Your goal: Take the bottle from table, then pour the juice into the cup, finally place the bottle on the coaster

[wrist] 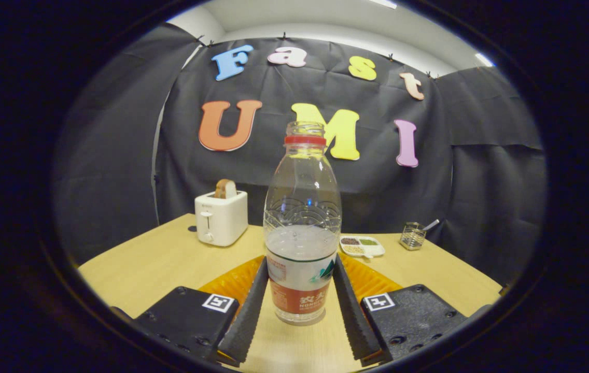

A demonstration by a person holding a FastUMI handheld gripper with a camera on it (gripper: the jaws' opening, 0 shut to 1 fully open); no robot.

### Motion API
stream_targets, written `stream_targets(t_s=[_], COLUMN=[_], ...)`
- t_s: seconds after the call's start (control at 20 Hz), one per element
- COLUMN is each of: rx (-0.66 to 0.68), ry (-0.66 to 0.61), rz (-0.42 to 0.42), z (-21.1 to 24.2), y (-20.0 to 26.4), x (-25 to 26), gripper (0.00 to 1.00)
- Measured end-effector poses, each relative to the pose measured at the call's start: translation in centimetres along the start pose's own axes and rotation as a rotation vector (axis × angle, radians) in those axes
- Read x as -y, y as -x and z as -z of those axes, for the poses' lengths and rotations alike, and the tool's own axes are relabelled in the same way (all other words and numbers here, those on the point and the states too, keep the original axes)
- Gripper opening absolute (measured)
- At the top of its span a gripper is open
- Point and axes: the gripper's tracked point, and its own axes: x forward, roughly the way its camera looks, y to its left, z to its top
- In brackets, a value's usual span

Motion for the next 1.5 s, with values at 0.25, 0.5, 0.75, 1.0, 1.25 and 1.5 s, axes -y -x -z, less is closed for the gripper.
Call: stream_targets(t_s=[0.25, 0.5, 0.75, 1.0, 1.25, 1.5], rx=[-0.03, -0.072, -0.081, -0.087, -0.074, -0.027], ry=[-0.071, -0.098, -0.096, -0.079, -0.089, -0.104], rz=[-0.005, -0.037, -0.031, -0.022, 0.014, 0.01], z=[3.1, 5.9, 6.6, 6.5, 4.8, 1.6], y=[-4.9, -7.3, -7.8, -7.5, -5.0, -2.0], x=[0.3, -0.1, 0.0, 0.3, 1.2, 1.4], gripper=[0.77, 0.79, 0.8, 0.95, 1.0, 1.0])
